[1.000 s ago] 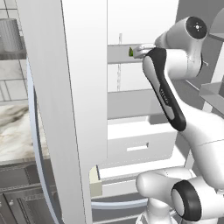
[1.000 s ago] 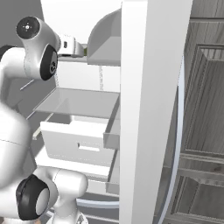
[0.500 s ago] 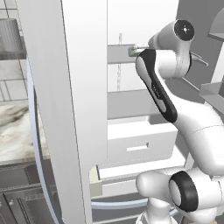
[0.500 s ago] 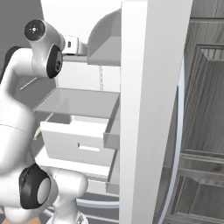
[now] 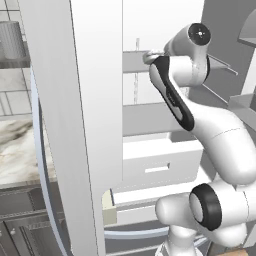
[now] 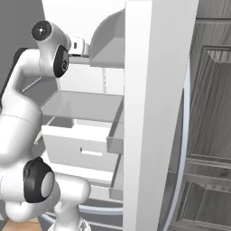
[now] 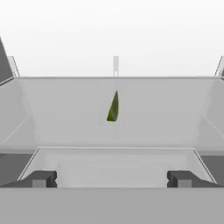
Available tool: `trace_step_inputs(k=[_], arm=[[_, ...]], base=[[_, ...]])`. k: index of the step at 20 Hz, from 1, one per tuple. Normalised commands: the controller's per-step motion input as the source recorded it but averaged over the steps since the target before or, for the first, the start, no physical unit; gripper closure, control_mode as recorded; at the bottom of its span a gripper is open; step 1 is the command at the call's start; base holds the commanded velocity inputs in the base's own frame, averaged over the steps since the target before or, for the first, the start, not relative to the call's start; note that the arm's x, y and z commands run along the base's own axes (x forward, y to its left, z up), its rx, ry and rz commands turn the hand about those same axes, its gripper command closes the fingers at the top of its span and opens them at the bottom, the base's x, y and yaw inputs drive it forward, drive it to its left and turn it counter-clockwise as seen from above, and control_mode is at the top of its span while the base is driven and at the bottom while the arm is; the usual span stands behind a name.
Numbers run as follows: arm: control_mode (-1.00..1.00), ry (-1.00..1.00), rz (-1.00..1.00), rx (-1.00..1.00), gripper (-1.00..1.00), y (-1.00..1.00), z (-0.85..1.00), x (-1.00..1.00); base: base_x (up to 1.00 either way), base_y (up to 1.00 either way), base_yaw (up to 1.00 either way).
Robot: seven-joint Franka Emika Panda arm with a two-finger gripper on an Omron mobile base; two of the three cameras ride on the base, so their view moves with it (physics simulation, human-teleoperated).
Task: There is a bowl on the dining counter. Grab a lemon wedge from the fridge and place it in the bowl. Then get the liquor bottle and glass cup from the cabinet and place them next to the bowl.
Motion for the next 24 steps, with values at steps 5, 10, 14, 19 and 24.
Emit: trace_step_inputs(k=[5,10,14,19,24], arm=[[-1.00,0.05,-0.03,0.00,-1.00,0.00,-0.16,0.25],[-1.00,0.04,-0.02,0.00,-1.00,0.00,-0.07,0.31],[-1.00,0.02,-0.02,0.00,-1.00,0.00,0.00,0.37],[-1.00,0.01,-0.02,0.00,-1.00,0.00,0.00,0.36],[-1.00,0.04,-0.02,0.00,-1.00,0.00,-0.03,0.37]], base=[[0.00,0.00,0.00],[0.00,0.00,0.00],[0.00,0.00,0.00],[0.00,0.00,0.00],[0.00,0.00,0.00]])
